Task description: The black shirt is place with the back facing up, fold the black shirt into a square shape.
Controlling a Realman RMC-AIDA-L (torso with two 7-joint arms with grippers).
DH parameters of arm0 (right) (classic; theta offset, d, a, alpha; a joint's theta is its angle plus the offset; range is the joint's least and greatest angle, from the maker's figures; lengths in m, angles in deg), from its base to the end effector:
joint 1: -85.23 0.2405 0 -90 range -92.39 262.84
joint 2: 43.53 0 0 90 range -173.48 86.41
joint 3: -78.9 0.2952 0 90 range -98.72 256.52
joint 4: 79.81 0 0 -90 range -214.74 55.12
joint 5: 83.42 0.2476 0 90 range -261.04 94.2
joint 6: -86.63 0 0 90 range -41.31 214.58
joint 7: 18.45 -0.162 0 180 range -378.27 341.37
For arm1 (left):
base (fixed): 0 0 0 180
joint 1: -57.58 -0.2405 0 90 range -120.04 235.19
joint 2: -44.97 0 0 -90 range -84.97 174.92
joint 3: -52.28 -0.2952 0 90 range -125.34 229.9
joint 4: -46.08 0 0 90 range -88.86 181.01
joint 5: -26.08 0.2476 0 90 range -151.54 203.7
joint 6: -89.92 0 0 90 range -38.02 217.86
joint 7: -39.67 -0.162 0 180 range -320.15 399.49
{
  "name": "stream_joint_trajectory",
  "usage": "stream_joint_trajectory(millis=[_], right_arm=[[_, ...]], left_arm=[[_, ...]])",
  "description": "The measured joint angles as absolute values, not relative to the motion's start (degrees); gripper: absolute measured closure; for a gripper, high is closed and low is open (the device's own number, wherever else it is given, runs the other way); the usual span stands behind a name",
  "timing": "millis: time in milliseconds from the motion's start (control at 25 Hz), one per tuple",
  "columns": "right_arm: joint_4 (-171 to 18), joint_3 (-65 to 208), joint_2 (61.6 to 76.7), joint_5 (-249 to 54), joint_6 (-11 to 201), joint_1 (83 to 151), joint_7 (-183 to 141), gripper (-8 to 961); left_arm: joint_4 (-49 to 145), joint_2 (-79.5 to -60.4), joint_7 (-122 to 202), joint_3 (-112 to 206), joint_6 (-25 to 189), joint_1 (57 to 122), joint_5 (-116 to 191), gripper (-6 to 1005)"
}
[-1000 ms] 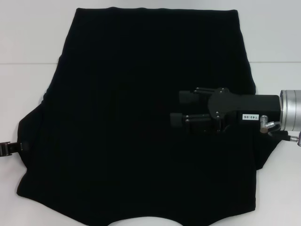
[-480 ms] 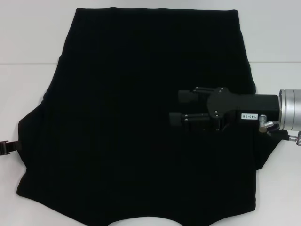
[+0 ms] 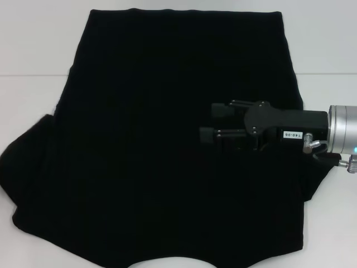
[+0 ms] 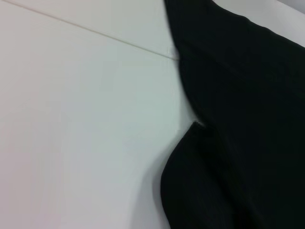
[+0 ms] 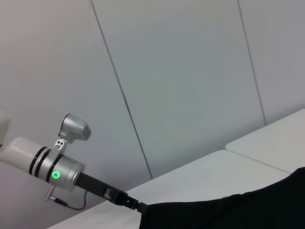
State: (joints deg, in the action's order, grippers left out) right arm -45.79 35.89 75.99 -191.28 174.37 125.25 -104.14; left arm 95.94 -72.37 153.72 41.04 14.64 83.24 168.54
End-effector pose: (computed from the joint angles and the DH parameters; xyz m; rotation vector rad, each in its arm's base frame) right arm 0.2270 0.4276 -0.0496 -2.7840 0.6145 0.8862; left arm -0.4585 0.3545 0.0818 -1.8636 -1.4933 -0.3655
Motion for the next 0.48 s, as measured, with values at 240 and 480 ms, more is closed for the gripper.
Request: stream_joint_trajectory(millis=[240,480], right_arm=[[-46.5,35.4,75.99,-190.0,174.1,125.3,-103.9,71],[-46.5,35.4,76.07,-190.0,174.1,125.3,-103.9,71]], left_arm=[[96.9,-72.35,153.6,42.3,14.4,82.2,168.6,1000],[97.1,-72.4,153.0,43.0,14.2,81.5,168.2,999]])
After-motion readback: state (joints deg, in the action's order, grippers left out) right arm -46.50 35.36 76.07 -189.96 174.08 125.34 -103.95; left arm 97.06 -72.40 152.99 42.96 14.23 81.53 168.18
